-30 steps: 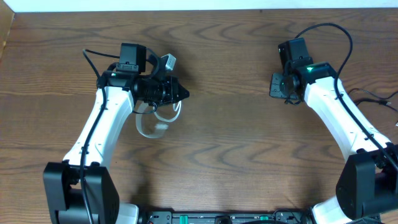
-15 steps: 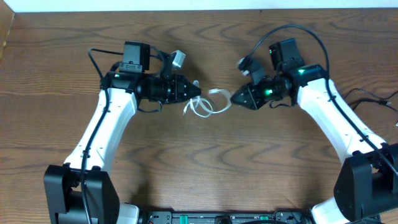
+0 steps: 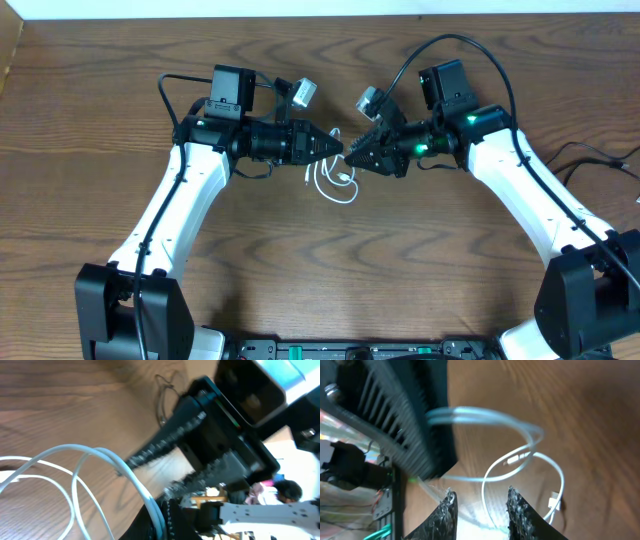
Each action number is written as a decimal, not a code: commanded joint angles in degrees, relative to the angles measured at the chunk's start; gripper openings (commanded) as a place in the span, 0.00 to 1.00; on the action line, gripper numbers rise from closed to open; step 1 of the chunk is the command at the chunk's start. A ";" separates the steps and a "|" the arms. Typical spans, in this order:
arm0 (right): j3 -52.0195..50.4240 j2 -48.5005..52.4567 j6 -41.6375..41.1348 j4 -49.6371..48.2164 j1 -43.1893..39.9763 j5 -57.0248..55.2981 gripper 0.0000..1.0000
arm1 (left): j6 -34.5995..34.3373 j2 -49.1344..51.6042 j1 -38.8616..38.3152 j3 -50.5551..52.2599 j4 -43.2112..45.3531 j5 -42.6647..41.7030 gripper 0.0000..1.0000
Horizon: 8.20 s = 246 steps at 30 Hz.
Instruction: Untangle cables
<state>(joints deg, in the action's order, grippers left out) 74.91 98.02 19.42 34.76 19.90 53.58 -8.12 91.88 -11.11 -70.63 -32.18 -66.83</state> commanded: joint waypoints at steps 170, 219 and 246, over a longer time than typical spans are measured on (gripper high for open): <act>0.31 -0.28 -32.28 11.58 -5.51 -54.25 0.45 | -16.90 -13.07 4.37 -1.18 32.48 -3.89 0.08; 0.31 -0.28 -32.72 15.98 -18.47 -62.03 0.44 | -3.93 -13.33 11.63 -1.11 6.38 15.93 0.08; 0.31 -0.28 -3.34 13.44 -16.68 1.01 0.55 | -3.08 -9.49 -9.60 -0.85 4.85 35.45 0.08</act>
<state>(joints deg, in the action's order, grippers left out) 74.94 98.00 12.51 48.18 2.55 45.93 -11.92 81.17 -19.25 -71.24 -27.88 -33.87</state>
